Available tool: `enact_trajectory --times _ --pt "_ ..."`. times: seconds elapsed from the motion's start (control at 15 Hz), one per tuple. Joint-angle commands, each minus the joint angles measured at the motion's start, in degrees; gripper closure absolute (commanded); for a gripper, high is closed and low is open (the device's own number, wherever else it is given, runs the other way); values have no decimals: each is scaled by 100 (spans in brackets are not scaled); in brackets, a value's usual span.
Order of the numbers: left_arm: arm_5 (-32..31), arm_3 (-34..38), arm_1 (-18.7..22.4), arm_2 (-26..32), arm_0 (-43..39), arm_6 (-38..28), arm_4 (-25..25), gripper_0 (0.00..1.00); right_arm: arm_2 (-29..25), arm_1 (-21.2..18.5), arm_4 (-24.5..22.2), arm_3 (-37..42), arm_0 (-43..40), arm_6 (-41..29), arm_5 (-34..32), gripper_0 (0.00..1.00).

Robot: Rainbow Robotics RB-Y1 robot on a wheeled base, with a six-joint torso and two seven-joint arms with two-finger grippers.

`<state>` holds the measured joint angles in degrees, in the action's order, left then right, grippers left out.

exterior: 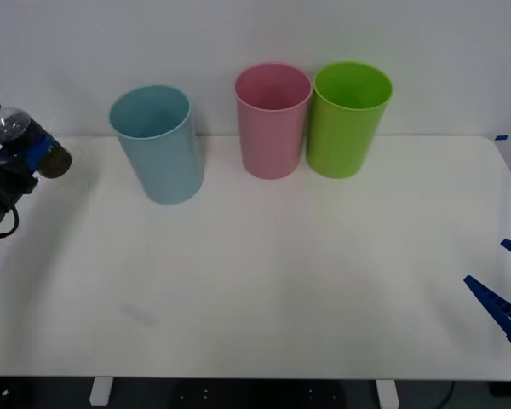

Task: Grasp the object on the table and drop it into the matching bin: aluminum can to the light blue bin, PET bottle to the pink bin.

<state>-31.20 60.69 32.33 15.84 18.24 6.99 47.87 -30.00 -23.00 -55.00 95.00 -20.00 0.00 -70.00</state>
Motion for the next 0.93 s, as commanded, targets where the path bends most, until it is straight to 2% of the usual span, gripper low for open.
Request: enact_trajectory --times 0.07,0.47,0.6,0.93 --pt "246 751 1 147 -348 -84 -225 100 0 0 0 0 0 0 0 0" --pt "1380 2667 -8 68 -1112 -251 -700 100 0 0 0 0 0 0 0 0" --pt "1705 3045 1 -37 -1147 -295 -779 100 0 0 0 0 0 0 0 0" --pt "2654 4038 1 -697 -1147 -497 -999 100 0 0 0 0 0 0 0 0"
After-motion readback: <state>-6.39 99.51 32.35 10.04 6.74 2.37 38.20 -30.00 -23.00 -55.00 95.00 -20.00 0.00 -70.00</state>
